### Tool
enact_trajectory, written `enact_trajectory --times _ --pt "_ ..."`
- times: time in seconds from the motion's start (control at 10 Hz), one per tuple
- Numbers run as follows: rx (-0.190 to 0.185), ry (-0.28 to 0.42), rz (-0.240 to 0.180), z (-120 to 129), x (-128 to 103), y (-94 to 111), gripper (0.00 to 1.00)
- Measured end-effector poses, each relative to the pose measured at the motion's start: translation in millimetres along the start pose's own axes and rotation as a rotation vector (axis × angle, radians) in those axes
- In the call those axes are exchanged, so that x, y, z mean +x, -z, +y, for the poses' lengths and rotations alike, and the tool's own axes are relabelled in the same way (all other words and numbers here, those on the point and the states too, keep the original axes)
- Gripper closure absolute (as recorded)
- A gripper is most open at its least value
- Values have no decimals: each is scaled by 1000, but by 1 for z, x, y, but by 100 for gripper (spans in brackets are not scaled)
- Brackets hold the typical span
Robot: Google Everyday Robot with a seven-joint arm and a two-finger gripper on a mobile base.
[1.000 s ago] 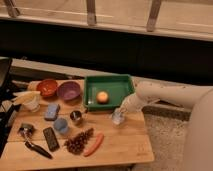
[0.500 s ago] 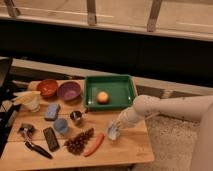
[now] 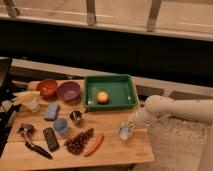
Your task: Wipe table surface with towel
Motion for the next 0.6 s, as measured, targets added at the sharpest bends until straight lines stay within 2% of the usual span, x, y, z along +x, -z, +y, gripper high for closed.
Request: enact_trajectory --times 0.2,0.4,0.6 --pt "-17 17 -34 20 -12 11 100" --pt "-45 69 -50 58 -4 11 100" --pt "-59 106 -27 86 12 1 100"
